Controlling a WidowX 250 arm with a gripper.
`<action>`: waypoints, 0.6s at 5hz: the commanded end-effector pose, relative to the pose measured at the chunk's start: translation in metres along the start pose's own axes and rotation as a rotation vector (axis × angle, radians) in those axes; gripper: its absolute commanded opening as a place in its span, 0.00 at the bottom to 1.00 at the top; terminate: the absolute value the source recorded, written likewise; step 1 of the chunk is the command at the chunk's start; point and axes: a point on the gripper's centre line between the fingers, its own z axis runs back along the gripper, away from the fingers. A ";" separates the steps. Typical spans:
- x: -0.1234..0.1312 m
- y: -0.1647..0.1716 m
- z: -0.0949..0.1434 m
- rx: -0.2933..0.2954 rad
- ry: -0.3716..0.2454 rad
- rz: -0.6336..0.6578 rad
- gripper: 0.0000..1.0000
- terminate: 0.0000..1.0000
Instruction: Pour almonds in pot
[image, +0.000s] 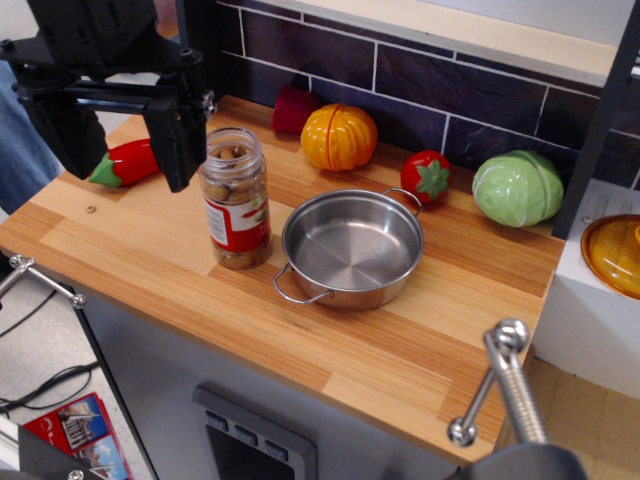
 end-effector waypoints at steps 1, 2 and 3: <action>0.000 0.000 0.000 0.000 0.000 0.000 1.00 0.00; 0.008 0.003 0.012 -0.050 0.026 0.088 1.00 0.00; 0.025 0.014 0.030 -0.100 0.053 0.237 1.00 0.00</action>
